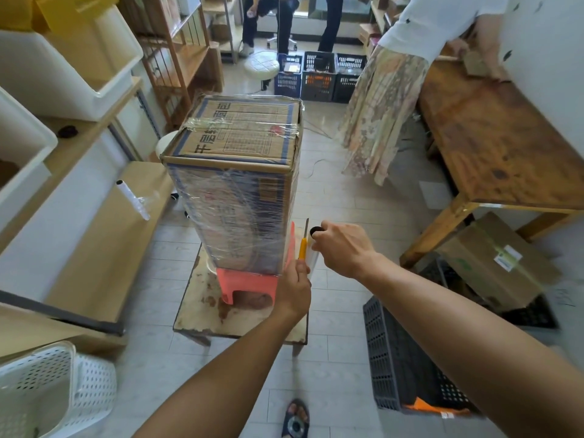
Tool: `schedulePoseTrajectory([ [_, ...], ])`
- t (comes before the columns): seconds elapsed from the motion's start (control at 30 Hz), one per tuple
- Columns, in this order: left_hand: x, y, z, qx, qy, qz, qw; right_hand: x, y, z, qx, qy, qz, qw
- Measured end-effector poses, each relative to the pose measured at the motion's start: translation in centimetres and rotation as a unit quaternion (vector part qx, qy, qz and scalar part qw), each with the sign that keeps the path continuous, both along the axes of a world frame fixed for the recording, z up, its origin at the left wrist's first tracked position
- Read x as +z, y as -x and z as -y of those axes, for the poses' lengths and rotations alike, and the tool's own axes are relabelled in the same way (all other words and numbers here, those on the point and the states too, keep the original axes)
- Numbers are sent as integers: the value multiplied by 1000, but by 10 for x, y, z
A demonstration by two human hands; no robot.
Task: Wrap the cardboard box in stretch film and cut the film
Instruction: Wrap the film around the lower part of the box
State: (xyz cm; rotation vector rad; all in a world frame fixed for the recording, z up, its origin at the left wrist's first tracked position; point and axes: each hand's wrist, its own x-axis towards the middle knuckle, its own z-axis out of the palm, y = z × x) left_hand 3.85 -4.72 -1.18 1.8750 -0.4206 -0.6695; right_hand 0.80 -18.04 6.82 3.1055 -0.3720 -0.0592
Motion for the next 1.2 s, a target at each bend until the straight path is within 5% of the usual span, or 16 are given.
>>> schedulePoseTrajectory([
  [0.27, -59, 26, -61, -8, -122, -15, 992, -4, 0, 0, -28, -18, 3, 999],
  [0.53, -33, 23, -42, 4, -16, 7, 1000, -3, 2, 0, -18, -22, 11, 1000],
  [1.2, -90, 8, -36, -33, -171, -95, 980, -14, 16, -2, -4, -21, -5, 1000],
])
